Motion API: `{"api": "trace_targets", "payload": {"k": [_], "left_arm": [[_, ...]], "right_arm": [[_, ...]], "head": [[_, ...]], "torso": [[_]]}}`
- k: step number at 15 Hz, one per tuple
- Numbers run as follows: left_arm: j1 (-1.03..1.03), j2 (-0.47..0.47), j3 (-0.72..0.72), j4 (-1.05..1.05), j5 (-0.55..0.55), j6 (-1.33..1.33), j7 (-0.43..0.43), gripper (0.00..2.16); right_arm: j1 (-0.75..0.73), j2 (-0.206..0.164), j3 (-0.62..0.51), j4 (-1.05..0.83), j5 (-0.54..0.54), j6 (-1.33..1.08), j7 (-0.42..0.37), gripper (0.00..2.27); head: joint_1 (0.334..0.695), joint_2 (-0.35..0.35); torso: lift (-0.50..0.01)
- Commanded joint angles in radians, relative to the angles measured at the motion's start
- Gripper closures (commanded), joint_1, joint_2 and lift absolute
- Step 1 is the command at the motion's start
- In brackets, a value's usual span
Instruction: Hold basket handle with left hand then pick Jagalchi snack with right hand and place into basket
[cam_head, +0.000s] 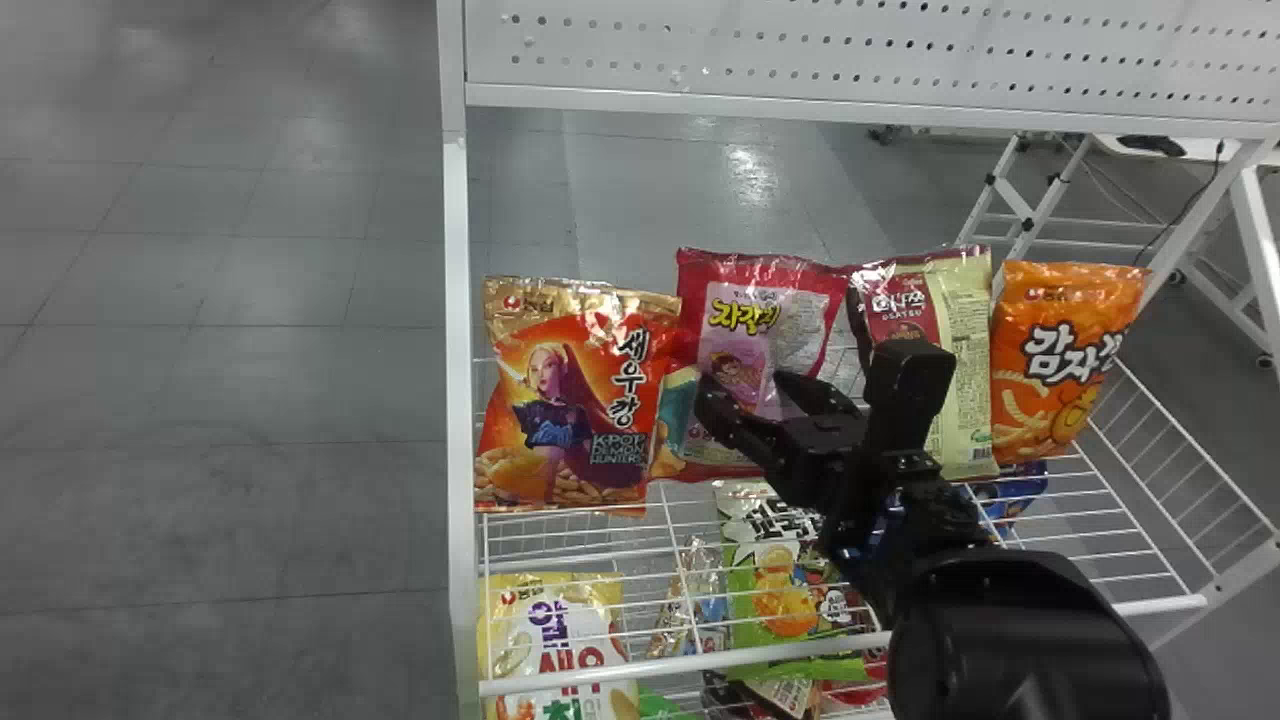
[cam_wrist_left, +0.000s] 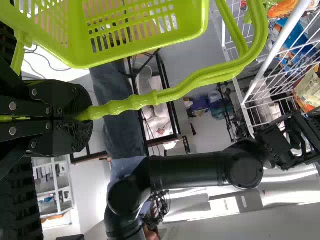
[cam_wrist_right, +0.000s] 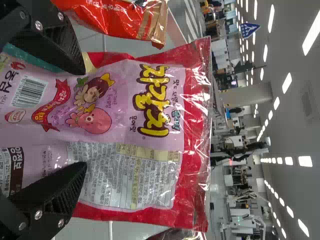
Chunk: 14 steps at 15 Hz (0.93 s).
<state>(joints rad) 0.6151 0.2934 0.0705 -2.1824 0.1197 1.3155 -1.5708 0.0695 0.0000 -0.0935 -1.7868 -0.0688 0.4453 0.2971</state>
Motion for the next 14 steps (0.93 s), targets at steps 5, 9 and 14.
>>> {"api": "trace_targets", "payload": {"k": [5, 9, 14], "left_arm": [[0.0, 0.003, 0.0, 0.001, 0.002, 0.0, -0.01, 2.15], [0.0, 0.004, 0.0, 0.004, 0.002, 0.0, -0.01, 2.15], [0.0, 0.004, 0.0, 0.004, 0.0, -0.003, -0.01, 2.15]], "right_arm": [[0.0, 0.001, 0.014, 0.004, 0.007, 0.045, -0.01, 2.04], [0.033, 0.001, 0.012, -0.039, 0.006, 0.026, -0.019, 2.25], [0.105, 0.001, -0.002, -0.203, 0.009, 0.076, -0.046, 2.25]], "head": [[0.695, -0.183], [0.695, -0.178], [0.695, -0.19]], "torso": [[-0.008], [-0.008], [-0.008]]}}
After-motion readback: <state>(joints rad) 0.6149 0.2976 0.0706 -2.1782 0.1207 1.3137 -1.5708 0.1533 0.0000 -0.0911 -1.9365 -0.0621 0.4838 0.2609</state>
